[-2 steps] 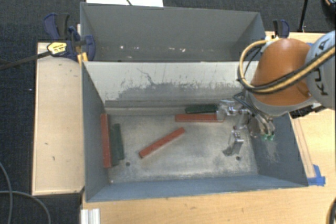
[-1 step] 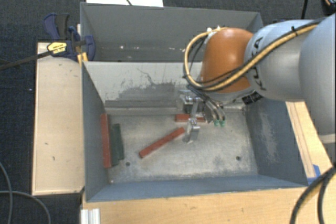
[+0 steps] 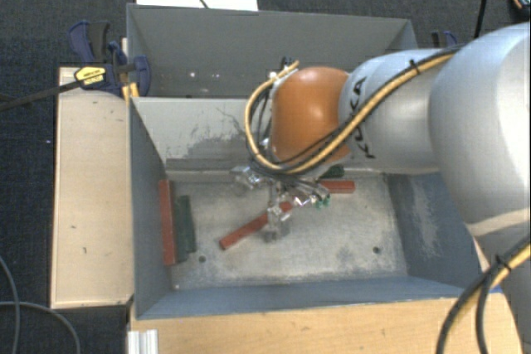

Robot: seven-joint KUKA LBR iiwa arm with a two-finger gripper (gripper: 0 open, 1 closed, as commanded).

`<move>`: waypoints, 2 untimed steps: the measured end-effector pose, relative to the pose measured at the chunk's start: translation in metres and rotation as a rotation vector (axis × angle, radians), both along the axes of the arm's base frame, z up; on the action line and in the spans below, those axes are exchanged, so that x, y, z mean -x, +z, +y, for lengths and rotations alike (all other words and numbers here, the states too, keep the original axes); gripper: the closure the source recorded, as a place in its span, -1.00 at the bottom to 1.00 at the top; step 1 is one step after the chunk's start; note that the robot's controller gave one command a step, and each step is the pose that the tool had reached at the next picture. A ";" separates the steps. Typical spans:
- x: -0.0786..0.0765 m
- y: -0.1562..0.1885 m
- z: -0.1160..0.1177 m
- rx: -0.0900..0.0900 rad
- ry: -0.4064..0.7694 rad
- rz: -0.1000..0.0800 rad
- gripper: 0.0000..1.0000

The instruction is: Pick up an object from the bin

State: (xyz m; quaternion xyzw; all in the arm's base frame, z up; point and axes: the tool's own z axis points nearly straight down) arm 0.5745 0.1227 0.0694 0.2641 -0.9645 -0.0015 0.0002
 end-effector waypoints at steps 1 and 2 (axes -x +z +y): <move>-0.001 0.001 -0.002 0.001 -0.003 -0.003 1.00; 0.015 0.120 -0.022 0.003 0.854 -0.009 1.00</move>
Offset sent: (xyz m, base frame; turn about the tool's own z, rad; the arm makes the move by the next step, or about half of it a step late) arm 0.0000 0.0000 0.0000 0.0000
